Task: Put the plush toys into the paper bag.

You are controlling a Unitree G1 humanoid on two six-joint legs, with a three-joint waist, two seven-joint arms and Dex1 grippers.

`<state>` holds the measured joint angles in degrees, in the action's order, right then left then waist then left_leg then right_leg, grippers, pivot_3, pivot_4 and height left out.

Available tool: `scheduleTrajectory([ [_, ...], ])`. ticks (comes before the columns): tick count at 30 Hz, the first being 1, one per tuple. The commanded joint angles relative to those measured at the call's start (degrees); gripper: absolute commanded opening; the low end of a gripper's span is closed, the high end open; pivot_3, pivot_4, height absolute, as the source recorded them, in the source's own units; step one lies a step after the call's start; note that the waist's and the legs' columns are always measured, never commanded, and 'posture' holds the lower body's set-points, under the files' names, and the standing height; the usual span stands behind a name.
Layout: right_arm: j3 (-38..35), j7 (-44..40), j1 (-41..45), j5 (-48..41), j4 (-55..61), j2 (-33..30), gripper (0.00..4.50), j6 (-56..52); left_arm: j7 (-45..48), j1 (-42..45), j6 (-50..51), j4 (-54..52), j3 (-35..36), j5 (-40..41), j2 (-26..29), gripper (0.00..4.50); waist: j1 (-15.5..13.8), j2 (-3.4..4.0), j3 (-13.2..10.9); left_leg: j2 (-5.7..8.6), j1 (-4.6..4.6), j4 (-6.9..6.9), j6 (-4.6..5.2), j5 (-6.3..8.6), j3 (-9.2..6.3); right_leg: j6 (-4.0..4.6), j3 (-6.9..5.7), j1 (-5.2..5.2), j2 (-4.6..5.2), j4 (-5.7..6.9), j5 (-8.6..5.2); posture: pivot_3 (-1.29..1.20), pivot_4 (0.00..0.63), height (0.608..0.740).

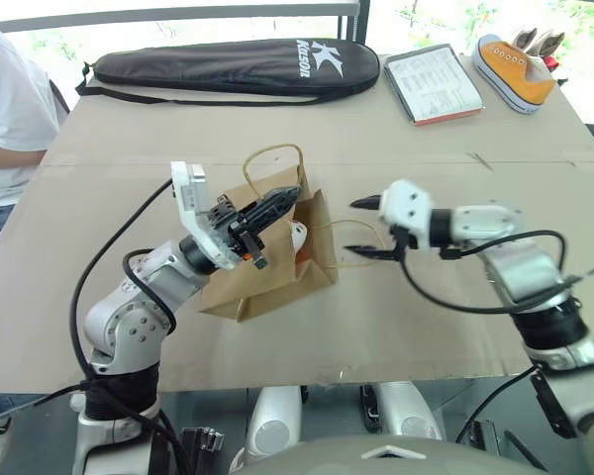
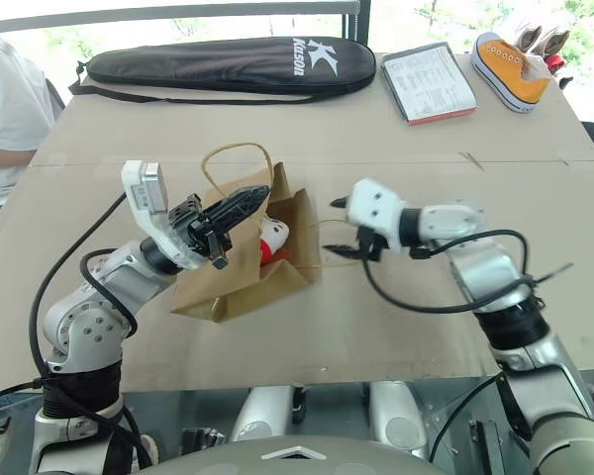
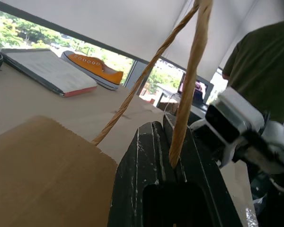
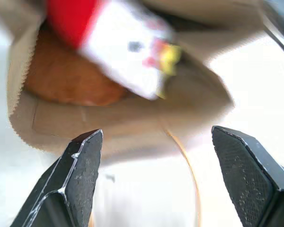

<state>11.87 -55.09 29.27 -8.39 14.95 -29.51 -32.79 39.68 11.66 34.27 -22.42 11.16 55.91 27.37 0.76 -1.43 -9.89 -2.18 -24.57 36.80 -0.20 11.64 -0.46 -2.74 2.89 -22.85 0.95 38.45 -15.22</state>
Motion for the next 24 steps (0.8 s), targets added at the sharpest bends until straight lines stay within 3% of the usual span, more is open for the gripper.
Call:
scheduleTrajectory([
  [1, -4.0, 6.9, -3.5, -4.1, 3.1, 1.8, 3.51, -19.4, 0.8, -0.2, -1.3, -3.3, 1.0, 0.8, 0.2, 0.0, 0.0, -0.01, 0.0, 0.01, 0.0, 0.0, 0.0, 0.0, 0.01, 0.0, 0.0, 0.0, 0.01, -0.02, 0.0, 0.0, 0.15, 0.74],
  [4, -8.5, 11.1, -4.3, -9.0, 1.4, 7.8, 3.51, -29.9, 1.5, -2.3, -1.0, -4.7, 2.2, 1.8, 1.0, 0.0, 0.7, 0.01, 0.0, -0.02, 0.01, -0.01, 0.0, 0.0, 0.1, 0.01, 0.14, -0.04, -0.04, -0.02, 0.0, 0.0, 0.15, 0.74],
  [7, -9.1, 12.7, -4.9, -11.2, -0.2, 10.0, 3.51, -33.5, 1.7, -4.0, -1.1, -4.8, 3.7, 2.3, 1.8, 0.0, 1.0, 0.02, 0.0, -0.03, 0.0, -0.03, 0.0, 0.0, 0.11, 0.0, 0.11, -0.06, -0.08, -0.01, -0.01, 0.0, 0.15, 0.74],
  [10, -14.2, 14.1, -3.4, -16.7, -3.1, 15.6, 3.51, -37.8, 2.4, -4.7, -1.3, -4.3, 4.6, 1.8, 2.7, 0.0, 1.2, -0.02, 0.0, -0.02, 0.01, -0.02, 0.01, 0.0, 0.09, -0.01, 0.11, -0.04, -0.09, -0.02, -0.01, 0.0, 0.15, 0.74],
  [13, -14.0, 13.2, -2.9, -19.4, -2.9, 16.2, 2.67, -38.5, 2.6, -5.0, -1.4, -4.5, 5.1, 1.7, 3.0, 0.0, 1.4, 0.0, 0.0, -0.02, -0.01, -0.02, 0.01, 0.0, 0.1, -0.01, 0.13, -0.04, -0.11, -0.03, -0.01, 0.0, 0.15, 0.74],
  [18, -20.9, 14.4, -1.2, -27.0, -1.9, 19.4, 0.24, -38.4, 2.0, -5.3, -1.4, -5.3, 5.6, 2.2, 2.6, 0.0, 1.4, 0.0, 0.0, -0.01, -0.05, -0.03, 0.01, 0.01, 0.08, -0.02, 0.13, -0.05, -0.11, -0.07, -0.01, 0.0, 0.15, 0.74],
  [22, -30.3, 16.0, 1.4, -37.8, 1.9, 21.9, 0.11, -39.0, 1.2, -4.3, -0.5, -5.5, 6.3, 5.2, 2.5, 0.0, 1.3, 0.01, 0.0, -0.01, -0.07, -0.03, 0.01, 0.01, 0.06, -0.02, 0.12, -0.05, -0.11, -0.07, -0.01, 0.0, 0.15, 0.74],
  [24, -34.7, 16.9, 2.8, -47.5, 5.3, 22.2, 0.11, -41.8, 2.2, -3.1, 0.3, -4.0, 6.8, 6.7, 3.7, 0.0, 1.3, 0.02, 0.0, -0.02, -0.09, -0.03, 0.01, 0.01, 0.03, -0.03, 0.1, -0.05, -0.11, -0.07, -0.01, 0.0, 0.15, 0.74],
])
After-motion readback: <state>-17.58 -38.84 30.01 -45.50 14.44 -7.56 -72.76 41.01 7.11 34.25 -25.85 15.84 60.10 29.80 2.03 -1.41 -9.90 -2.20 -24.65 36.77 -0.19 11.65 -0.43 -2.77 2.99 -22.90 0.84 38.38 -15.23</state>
